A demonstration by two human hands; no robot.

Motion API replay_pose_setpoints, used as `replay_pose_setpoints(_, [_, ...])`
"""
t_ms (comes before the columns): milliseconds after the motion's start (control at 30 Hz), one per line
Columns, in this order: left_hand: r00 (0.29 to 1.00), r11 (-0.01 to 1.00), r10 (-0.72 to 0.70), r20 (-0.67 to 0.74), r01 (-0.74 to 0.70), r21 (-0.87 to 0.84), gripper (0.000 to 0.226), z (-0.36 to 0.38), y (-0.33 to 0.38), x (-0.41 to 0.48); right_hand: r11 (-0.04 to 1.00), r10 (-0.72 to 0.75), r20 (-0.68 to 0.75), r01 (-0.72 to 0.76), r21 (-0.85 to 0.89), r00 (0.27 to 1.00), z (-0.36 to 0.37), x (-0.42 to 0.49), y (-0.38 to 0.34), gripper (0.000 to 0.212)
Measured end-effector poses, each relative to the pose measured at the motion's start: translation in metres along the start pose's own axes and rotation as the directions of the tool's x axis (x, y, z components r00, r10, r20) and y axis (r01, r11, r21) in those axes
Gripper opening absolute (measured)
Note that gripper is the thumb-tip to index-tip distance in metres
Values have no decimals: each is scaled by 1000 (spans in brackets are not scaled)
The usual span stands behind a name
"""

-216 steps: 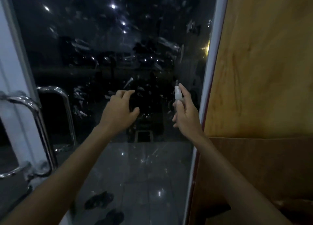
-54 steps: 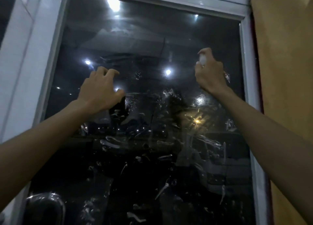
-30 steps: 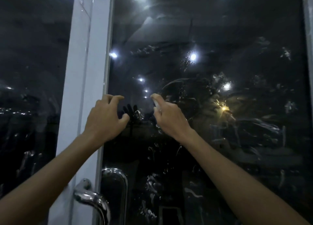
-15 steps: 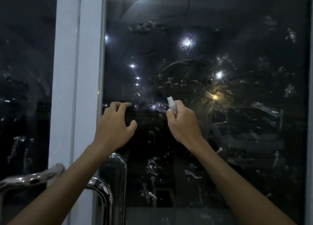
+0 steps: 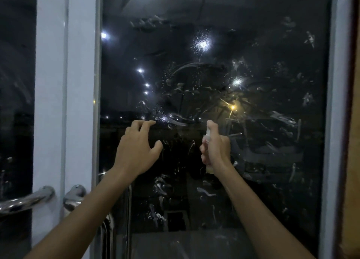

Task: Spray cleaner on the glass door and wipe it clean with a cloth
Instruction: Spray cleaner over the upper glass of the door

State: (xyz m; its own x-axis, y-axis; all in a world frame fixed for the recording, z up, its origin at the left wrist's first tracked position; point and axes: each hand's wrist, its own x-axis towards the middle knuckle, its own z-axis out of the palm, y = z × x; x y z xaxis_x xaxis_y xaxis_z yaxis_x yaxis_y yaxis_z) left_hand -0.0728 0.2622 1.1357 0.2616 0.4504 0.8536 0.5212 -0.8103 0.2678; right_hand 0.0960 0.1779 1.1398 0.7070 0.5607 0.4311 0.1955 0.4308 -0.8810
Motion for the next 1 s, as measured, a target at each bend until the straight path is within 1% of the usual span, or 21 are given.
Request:
replay_pose_setpoints(133, [1000,1000,6,8,-6,-22,56,4,5,-1,997,23,-100,-16,74,995,-8,5,3,46])
replay_pose_setpoints(233, [1000,1000,10,23,-9,-26,56,10,11,-3,998,36,-162,-27,55,986,-17,7,11,46])
replay_pose_setpoints(433, [999,999,28,41,-27,-32,55,29,22,-7,997,-32,-221,16,-75,975,-37,9,27,63])
replay_pose_setpoints(667, [996,996,69,60,-66,-52,56,66,63,-9,999,-49,-308,47,-16,950,-109,28,21,51])
replay_pose_setpoints(733, [996,996,75,57,-71,-57,56,76,74,-8,999,-50,-308,48,-14,950,-126,32,17,53])
replay_pose_setpoints(867, [996,996,76,49,-73,-56,55,99,102,-7,992,-103,-340,72,-104,935,-163,44,10,59])
replay_pose_setpoints(1000, [995,995,88,46,-86,-46,55,118,129,-11,995,-99,-374,81,-63,922,-201,54,4,48])
